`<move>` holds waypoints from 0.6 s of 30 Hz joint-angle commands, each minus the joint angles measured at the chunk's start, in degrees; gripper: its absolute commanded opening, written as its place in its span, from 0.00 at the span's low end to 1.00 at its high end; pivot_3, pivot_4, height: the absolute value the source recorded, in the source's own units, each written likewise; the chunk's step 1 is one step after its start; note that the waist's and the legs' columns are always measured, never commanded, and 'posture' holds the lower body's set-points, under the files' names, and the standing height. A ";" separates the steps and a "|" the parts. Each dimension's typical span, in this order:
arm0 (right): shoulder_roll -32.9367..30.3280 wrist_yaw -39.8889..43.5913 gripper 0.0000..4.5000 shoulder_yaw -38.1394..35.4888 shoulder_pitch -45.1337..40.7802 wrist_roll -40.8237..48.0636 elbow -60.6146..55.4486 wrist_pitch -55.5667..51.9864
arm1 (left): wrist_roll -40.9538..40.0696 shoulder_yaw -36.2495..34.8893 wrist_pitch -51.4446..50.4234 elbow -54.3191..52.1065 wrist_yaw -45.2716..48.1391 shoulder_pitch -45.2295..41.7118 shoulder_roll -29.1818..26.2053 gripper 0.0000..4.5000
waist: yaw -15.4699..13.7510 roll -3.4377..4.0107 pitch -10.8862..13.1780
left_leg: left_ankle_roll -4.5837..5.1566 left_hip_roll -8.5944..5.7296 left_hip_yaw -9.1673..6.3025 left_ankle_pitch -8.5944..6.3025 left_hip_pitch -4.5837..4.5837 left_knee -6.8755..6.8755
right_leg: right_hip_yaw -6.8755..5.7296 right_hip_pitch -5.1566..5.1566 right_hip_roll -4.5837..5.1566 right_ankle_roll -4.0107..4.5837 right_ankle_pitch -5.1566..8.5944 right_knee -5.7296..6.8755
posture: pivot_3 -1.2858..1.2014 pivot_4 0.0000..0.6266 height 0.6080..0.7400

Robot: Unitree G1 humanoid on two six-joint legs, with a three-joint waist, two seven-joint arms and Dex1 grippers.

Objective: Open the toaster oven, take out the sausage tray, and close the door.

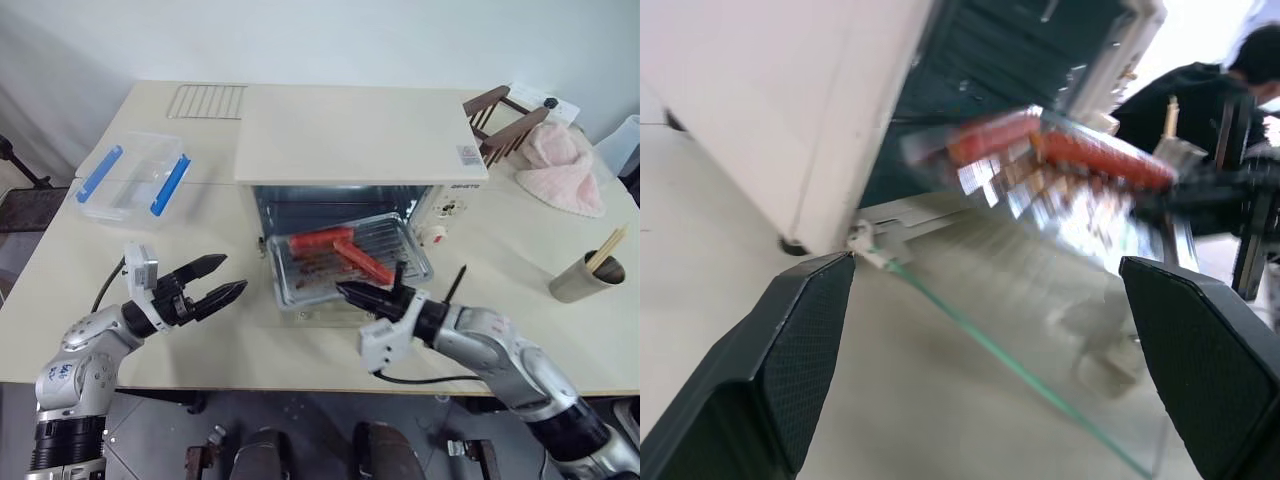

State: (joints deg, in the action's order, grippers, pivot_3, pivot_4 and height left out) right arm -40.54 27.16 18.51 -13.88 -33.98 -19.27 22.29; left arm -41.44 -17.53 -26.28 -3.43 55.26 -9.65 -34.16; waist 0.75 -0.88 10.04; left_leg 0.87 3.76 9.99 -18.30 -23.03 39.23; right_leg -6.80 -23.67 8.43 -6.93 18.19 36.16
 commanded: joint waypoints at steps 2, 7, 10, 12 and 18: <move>-1.05 -0.85 0.01 -4.41 2.02 2.50 -2.26 2.22 | -3.24 -0.86 -4.05 -1.49 -0.09 -1.65 -1.06 1.00 | -0.03 0.00 0.00 | 0.00 0.00 -0.03 0.02 0.02 0.00 | 0.01 0.01 0.00 0.00 0.00 0.02 | 0.52 0.24 1.00; 0.31 -0.66 0.01 -5.53 1.62 3.63 -4.39 2.04 | -6.89 -0.67 -11.60 -4.85 -3.75 -1.32 -0.77 1.00 | 0.00 0.00 0.00 | 0.01 0.00 -0.12 0.03 0.03 0.00 | 0.01 0.01 0.00 0.00 0.00 0.03 | 0.52 0.24 1.00; 0.70 -0.49 0.01 -6.13 1.22 4.26 -5.35 2.53 | -10.24 -1.38 -16.33 -6.61 -5.96 -1.21 -0.68 1.00 | -0.07 0.00 0.00 | 0.01 0.00 -0.19 0.03 0.03 0.01 | 0.03 0.03 0.00 -0.01 -0.01 0.02 | 0.52 0.24 1.00; 0.75 -0.79 0.01 -6.67 0.91 4.35 -5.97 3.48 | -14.97 -2.64 -22.83 -7.06 -9.27 -1.58 -1.21 1.00 | -0.04 0.00 0.00 | 0.01 0.00 -0.20 0.03 0.04 0.01 | 0.03 0.03 0.00 -0.01 -0.01 0.04 | 0.52 0.24 1.00; 0.66 0.06 0.01 -6.48 -0.10 4.96 -4.96 6.08 | -32.45 -5.82 -40.41 -5.19 -19.75 -4.55 -1.82 1.00 | 0.22 0.00 0.00 | 0.02 0.03 -0.27 0.03 0.11 0.03 | 0.07 0.06 0.01 -0.01 -0.01 0.14 | 0.52 0.24 1.00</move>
State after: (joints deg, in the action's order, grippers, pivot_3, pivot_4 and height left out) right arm -40.00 27.31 13.14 -13.18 -30.44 -22.48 27.37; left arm -68.49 -21.77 -63.30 -8.17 37.76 -13.45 -35.53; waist 0.97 -0.88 10.04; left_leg 0.89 3.79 9.72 -18.27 -22.90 39.26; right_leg -6.71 -23.61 8.45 -6.94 18.18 36.34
